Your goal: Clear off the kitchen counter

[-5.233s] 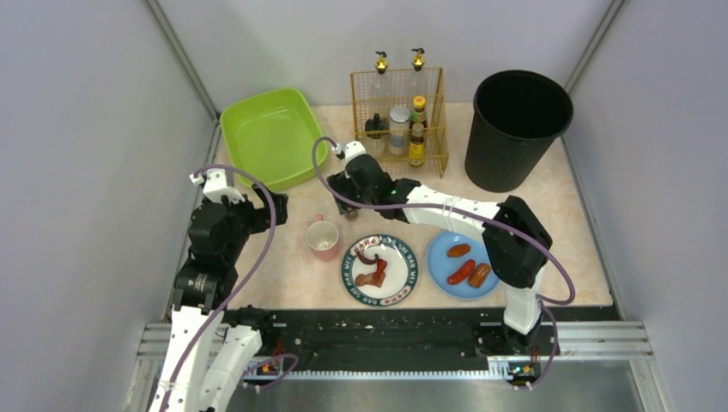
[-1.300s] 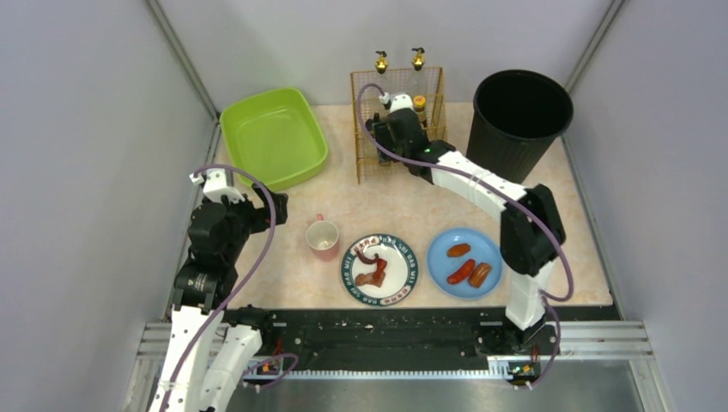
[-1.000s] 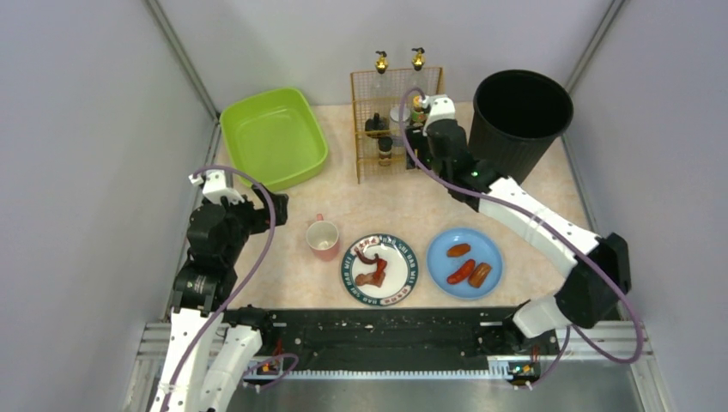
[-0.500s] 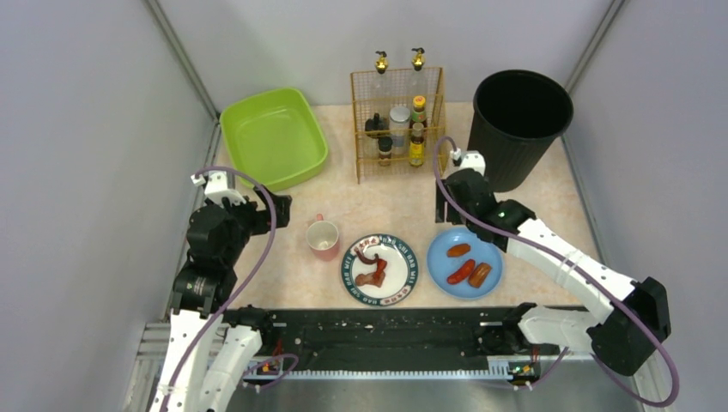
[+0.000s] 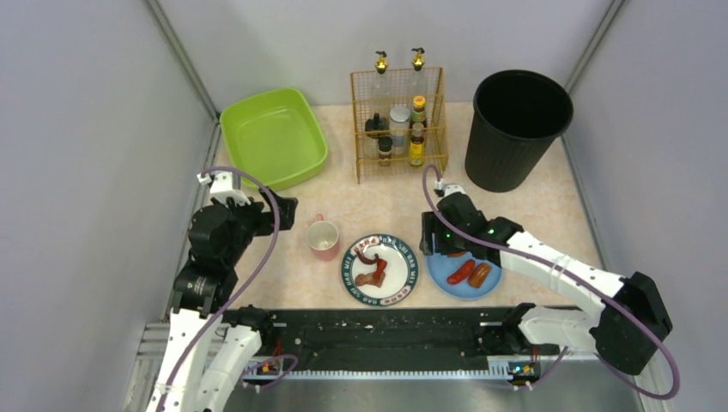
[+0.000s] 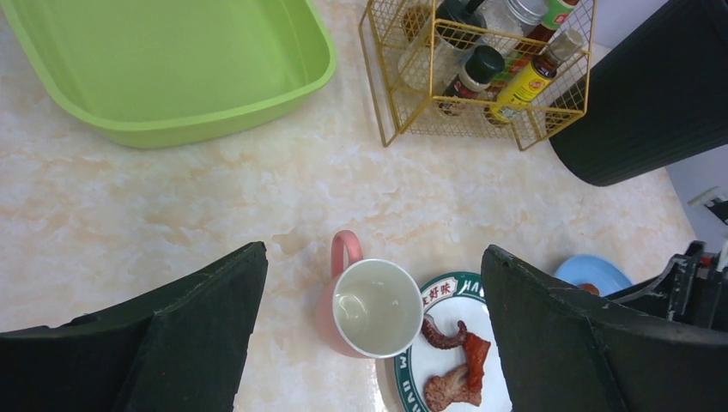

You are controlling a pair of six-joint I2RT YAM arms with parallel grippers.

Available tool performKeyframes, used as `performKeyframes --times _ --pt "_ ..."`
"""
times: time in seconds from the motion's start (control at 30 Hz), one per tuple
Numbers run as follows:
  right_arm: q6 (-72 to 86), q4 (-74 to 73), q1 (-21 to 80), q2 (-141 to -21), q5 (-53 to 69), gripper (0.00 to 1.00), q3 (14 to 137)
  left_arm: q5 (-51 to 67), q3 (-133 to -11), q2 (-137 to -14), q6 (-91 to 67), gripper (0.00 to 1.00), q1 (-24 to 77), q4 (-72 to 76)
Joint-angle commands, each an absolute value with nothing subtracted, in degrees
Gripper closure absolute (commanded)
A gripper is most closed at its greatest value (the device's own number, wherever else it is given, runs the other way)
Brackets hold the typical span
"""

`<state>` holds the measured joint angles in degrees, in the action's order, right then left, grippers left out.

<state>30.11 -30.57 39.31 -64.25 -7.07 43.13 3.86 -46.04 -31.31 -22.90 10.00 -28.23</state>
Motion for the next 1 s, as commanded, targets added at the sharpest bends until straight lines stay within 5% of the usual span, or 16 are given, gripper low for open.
performKeyframes --times 0.0,0.57,0.97 --pt "31.05 -23.76 44.25 -67.18 -4.41 0.38 44.84 5.88 -45.95 -32.32 -23.55 0.01 10.46 -25.53" --pt "16.95 -6.90 40.63 -84.36 7.80 0.39 49.95 5.13 -45.93 -32.52 -23.17 0.01 10.95 -25.64" --pt "15.39 -2.49 36.20 -89.74 18.88 0.50 48.18 4.69 -45.97 -32.86 -22.97 0.01 11.06 -25.83"
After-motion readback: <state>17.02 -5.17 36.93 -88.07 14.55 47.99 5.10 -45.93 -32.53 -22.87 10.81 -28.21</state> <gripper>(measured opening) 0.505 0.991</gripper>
